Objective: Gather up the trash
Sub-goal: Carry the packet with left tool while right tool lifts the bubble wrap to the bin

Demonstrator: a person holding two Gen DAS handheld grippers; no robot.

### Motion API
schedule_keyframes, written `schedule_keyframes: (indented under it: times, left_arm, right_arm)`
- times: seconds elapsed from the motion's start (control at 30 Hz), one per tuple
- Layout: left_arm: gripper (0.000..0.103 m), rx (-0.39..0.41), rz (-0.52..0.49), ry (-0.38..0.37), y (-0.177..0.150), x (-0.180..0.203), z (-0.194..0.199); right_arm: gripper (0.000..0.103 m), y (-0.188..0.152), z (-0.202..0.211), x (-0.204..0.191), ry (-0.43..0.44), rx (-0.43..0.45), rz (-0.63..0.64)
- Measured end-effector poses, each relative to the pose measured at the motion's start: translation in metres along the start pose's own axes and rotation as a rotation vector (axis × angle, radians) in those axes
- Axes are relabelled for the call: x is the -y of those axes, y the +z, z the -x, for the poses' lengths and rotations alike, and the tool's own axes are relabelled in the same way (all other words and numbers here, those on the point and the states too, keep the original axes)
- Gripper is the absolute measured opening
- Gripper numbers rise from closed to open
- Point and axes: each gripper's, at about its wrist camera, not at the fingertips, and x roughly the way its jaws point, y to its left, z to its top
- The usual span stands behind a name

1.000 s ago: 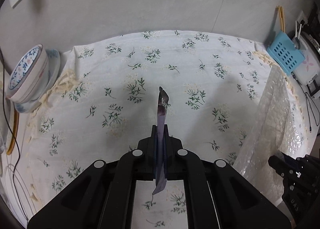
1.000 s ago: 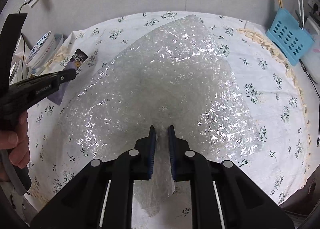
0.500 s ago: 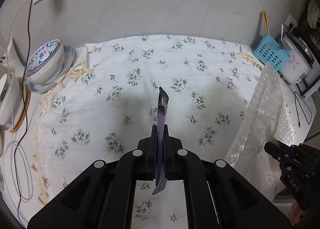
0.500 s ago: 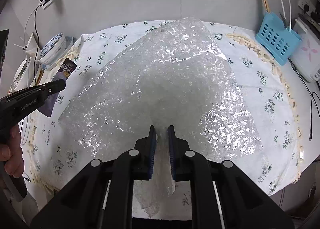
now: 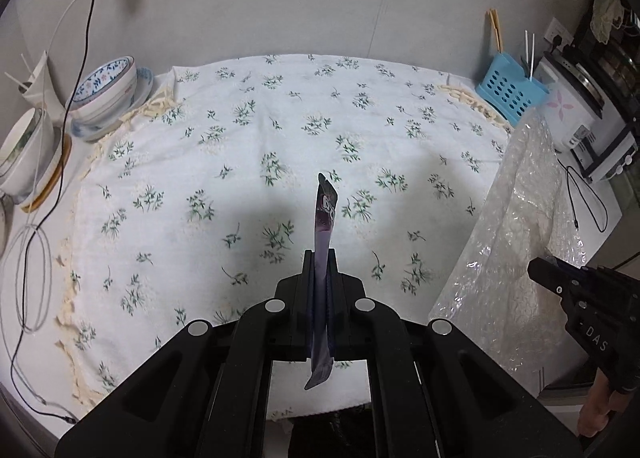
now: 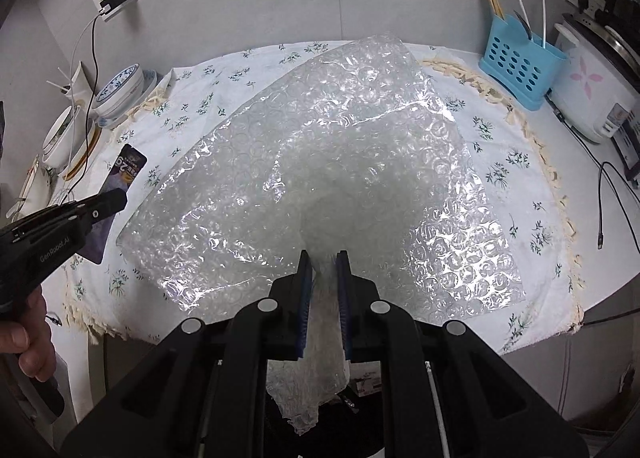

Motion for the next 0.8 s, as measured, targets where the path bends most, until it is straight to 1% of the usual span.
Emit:
schedule_keyframes:
  times: [0.17, 0.4, 0.5, 0.8]
  left_arm:
    - [0.004, -0.012, 0.002, -0.008, -0.032, 0.019, 0.010]
    - [0.004, -0.029, 0.008, -0.020, -0.071, 0.042, 0.018]
    - [0.004, -0.046, 0.007, -0.020, -0.086, 0.051, 0.016]
    - [0.004, -0.079, 0.017, -0.039, -0.132, 0.076, 0.007]
  right_arm:
    - [0.012, -0.024, 0.015, 0.010, -0.003, 0.004, 0.008]
    - [0.012, -0.059, 0.024, 0.025, 0.002, -0.009, 0.015]
    - [0.012, -0.074, 0.026, 0.033, 0.007, -0.010, 0.020]
    - [0.012, -0.123, 0.025, 0.060, 0.017, -0.055, 0.015]
